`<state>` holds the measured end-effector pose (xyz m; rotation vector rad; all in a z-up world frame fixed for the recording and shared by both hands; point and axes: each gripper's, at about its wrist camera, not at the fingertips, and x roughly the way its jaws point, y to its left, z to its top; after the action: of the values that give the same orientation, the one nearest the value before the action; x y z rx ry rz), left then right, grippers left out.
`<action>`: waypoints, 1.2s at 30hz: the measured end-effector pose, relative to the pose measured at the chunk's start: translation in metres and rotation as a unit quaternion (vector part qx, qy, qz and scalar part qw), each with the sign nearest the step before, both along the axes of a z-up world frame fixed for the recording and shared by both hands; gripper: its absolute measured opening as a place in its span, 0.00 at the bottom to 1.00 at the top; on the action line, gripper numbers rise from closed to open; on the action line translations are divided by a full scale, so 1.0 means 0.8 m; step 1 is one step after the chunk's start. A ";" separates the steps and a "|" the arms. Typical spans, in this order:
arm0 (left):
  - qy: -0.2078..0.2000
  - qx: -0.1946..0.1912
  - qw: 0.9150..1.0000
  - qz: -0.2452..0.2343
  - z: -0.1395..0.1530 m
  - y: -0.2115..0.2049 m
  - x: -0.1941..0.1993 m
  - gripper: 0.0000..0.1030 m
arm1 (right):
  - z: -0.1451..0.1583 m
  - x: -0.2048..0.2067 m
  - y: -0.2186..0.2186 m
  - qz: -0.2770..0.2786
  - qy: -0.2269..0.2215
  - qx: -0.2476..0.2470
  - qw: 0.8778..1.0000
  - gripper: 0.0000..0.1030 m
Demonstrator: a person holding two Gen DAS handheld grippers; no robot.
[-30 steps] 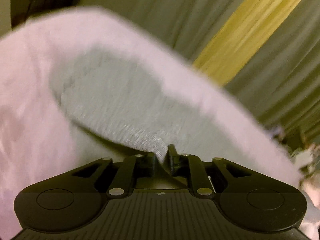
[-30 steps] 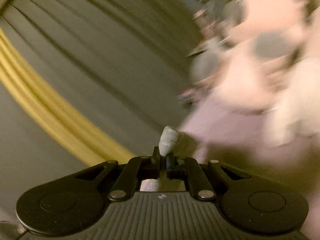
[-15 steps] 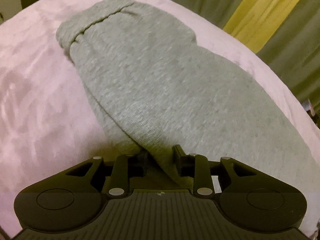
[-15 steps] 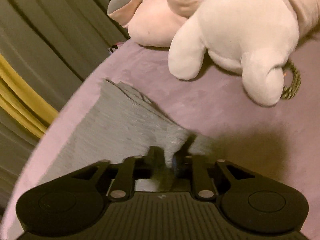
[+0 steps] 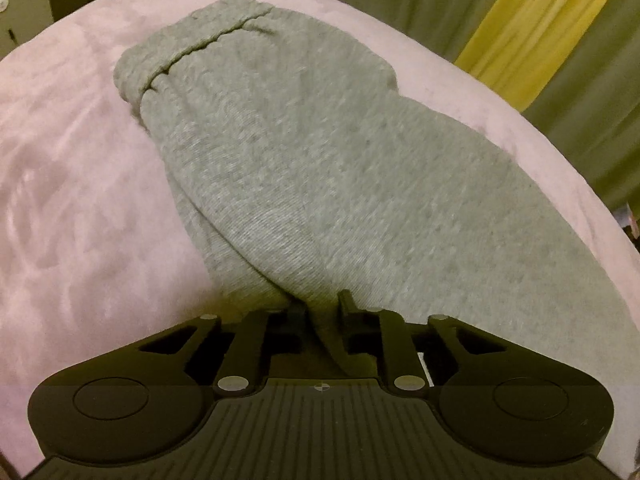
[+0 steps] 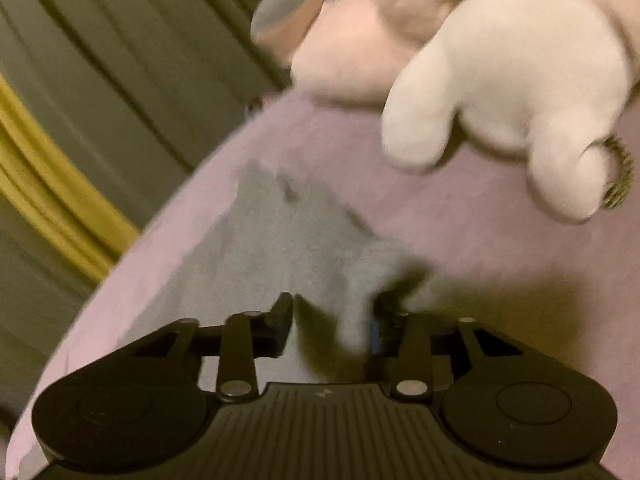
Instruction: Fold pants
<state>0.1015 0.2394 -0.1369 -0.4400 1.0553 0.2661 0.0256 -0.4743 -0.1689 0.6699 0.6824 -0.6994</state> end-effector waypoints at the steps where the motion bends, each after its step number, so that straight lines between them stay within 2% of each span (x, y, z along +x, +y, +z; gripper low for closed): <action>1: -0.002 -0.002 1.000 0.002 0.003 0.000 0.001 0.15 | 0.002 0.007 0.005 0.010 0.018 -0.019 1.000 0.26; 2: -0.006 -0.004 1.000 0.002 0.007 0.001 0.001 0.15 | 0.008 0.010 0.007 0.016 0.021 -0.029 0.999 0.15; 4: -0.027 -0.007 1.000 -0.002 0.023 0.003 -0.003 0.14 | 0.026 0.007 0.007 0.017 0.000 -0.039 0.999 0.06; 8: -0.049 0.006 0.999 -0.016 0.049 0.004 -0.015 0.14 | 0.080 -0.013 0.022 0.029 -0.026 -0.110 0.993 0.06; 10: -0.050 0.011 0.999 -0.019 0.051 0.004 -0.024 0.14 | 0.091 -0.026 0.021 0.028 -0.033 -0.116 0.992 0.06; 12: -0.041 0.005 0.999 -0.017 0.040 0.007 -0.031 0.15 | 0.085 -0.034 0.017 0.020 -0.011 -0.115 0.993 0.06; 14: -0.016 -0.003 1.000 -0.014 0.021 0.009 -0.031 0.15 | 0.063 -0.038 0.011 0.014 0.030 -0.114 0.993 0.06; 16: 0.008 -0.001 1.000 -0.011 0.001 0.009 -0.032 0.23 | 0.032 -0.030 0.007 0.024 0.092 -0.109 0.989 0.08; 17: 0.015 0.009 1.000 -0.011 -0.003 0.009 -0.033 0.28 | 0.020 -0.027 0.006 0.023 0.122 -0.107 0.987 0.12; 18: 0.015 0.021 1.000 -0.009 -0.001 0.009 -0.033 0.44 | 0.016 -0.023 0.006 0.015 0.141 -0.116 0.983 0.28; 19: 0.013 0.039 0.999 -0.002 0.005 0.009 -0.034 0.59 | 0.018 -0.024 0.008 0.001 0.153 -0.133 0.979 0.53; 20: 0.010 0.062 0.998 0.008 0.015 0.011 -0.036 0.65 | 0.026 -0.024 0.009 -0.017 0.163 -0.155 0.974 0.64; 21: 0.004 0.089 0.996 0.023 0.026 0.013 -0.039 0.70 | 0.036 -0.021 0.011 -0.031 0.168 -0.177 0.969 0.72; 22: -0.008 0.115 0.993 0.034 0.037 0.014 -0.043 0.70 | 0.050 -0.017 0.014 -0.036 0.164 -0.197 0.966 0.71; 24: -0.033 0.151 0.987 0.039 0.056 0.009 -0.046 0.77 | 0.077 0.000 0.027 -0.013 0.127 -0.215 0.968 0.74; 25: -0.049 0.157 0.986 0.039 0.063 0.004 -0.047 0.84 | 0.089 0.012 0.038 0.003 0.104 -0.214 0.971 0.81; 26: -0.063 0.151 0.986 0.033 0.065 -0.001 -0.044 0.88 | 0.100 0.027 0.050 0.026 0.071 -0.204 0.976 0.85; 27: -0.073 0.140 0.987 0.021 0.062 -0.007 -0.040 0.91 | 0.109 0.046 0.066 0.060 0.028 -0.179 0.982 0.92; 28: -0.076 0.128 0.989 0.008 0.054 -0.016 -0.032 0.91 | 0.113 0.069 0.083 0.102 -0.014 -0.141 0.985 0.95; 29: -0.071 0.123 0.990 -0.003 0.044 -0.024 -0.024 0.90 | 0.111 0.094 0.099 0.147 -0.048 -0.098 0.983 0.95; 30: -0.065 0.124 0.990 -0.014 0.032 -0.034 -0.016 0.88 | 0.105 0.128 0.122 0.200 -0.079 -0.042 0.976 0.95; 32: -0.052 0.144 0.988 -0.022 0.009 -0.050 -0.005 0.87 | 0.082 0.201 0.175 0.294 -0.094 0.059 0.949 0.95; 34: -0.046 0.172 0.984 -0.029 -0.004 -0.061 -0.009 0.88 | 0.055 0.275 0.238 0.378 -0.083 0.132 0.912 0.95; 36: -0.051 0.177 0.982 -0.032 -0.009 -0.063 -0.009 0.92 | 0.031 0.337 0.303 0.439 -0.066 0.156 0.882 0.95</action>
<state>0.0939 0.1890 -0.1440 -0.0982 0.8975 0.3626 0.2955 -0.2323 -0.1439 0.6074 0.8826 0.3039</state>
